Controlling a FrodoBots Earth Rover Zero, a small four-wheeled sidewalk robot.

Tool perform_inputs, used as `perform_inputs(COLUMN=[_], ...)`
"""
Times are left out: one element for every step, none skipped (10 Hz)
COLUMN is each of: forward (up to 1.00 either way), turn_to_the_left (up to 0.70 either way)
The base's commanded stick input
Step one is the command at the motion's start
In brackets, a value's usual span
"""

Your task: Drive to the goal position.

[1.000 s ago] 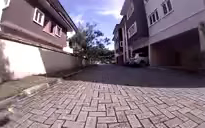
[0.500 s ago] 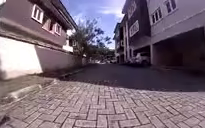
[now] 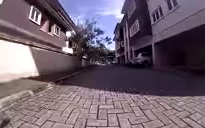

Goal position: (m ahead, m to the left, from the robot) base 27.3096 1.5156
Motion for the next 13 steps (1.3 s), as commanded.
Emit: perform_inputs(forward=[0.69, 0.69, 0.69, 0.69, 0.69, 0.69, 0.69, 0.69, 0.69, 0.69, 0.69, 0.69, 0.69], turn_to_the_left=[0.03, 0.03, 0.03, 0.03, 0.03, 0.03, 0.03, 0.03, 0.03, 0.03, 0.03, 0.03, 0.03])
